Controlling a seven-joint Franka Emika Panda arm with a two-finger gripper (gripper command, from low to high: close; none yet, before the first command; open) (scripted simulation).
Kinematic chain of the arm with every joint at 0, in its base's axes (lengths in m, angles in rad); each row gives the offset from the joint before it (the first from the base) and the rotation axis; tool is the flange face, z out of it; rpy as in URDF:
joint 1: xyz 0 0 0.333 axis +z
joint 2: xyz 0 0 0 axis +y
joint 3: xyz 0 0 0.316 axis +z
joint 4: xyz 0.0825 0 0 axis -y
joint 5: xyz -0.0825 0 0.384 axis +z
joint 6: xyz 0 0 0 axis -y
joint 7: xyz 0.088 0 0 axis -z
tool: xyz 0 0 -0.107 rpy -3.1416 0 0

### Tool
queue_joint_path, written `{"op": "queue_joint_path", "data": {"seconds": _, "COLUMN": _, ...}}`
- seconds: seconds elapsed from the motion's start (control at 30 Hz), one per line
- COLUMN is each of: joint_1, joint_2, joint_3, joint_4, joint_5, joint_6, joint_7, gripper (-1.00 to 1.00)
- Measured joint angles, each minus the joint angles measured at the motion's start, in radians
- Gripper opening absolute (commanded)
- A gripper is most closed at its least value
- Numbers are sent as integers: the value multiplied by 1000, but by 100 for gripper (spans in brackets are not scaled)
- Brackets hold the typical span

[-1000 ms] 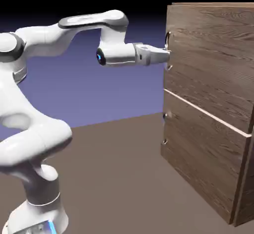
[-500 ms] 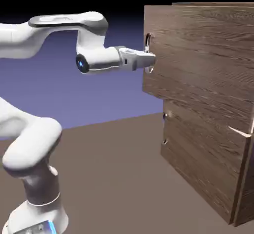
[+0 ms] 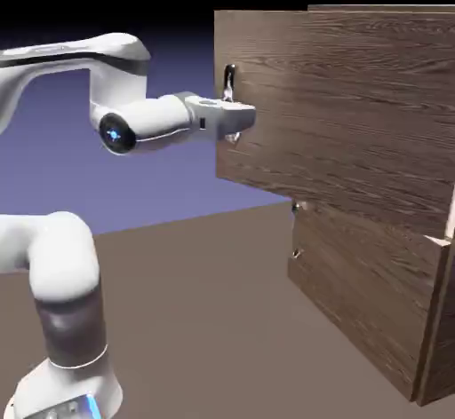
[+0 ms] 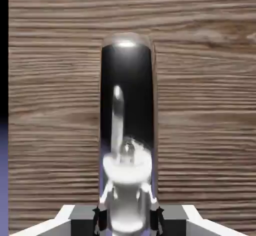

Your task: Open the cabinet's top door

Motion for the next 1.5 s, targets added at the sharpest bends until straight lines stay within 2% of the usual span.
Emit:
{"op": "queue_joint_path", "data": {"seconds": 0.27, "joint_1": 14, "joint_2": -183, "joint_3": -202, "joint_4": -103, "joint_5": -345, "joint_6": -147, "joint_7": 180, "gripper": -100}}
{"op": "queue_joint_path", "data": {"seconds": 0.63, "joint_1": -110, "joint_2": -315, "joint_3": -582, "joint_4": -115, "joint_5": -787, "joint_6": -508, "joint_7": 300, "gripper": -100}}
{"op": "queue_joint_path", "data": {"seconds": 0.87, "joint_1": 99, "joint_2": -443, "joint_3": -734, "joint_4": -130, "joint_5": -1085, "joint_6": -367, "joint_7": 463, "gripper": -100}}
{"op": "queue_joint_path", "data": {"seconds": 1.17, "joint_1": 85, "joint_2": -413, "joint_3": -1043, "joint_4": 62, "joint_5": -1322, "joint_6": -744, "joint_7": 464, "gripper": -100}}
{"op": "queue_joint_path", "data": {"seconds": 1.5, "joint_1": 294, "joint_2": -347, "joint_3": -1264, "joint_4": 420, "joint_5": -1481, "joint_6": -1126, "joint_7": 476, "gripper": -100}}
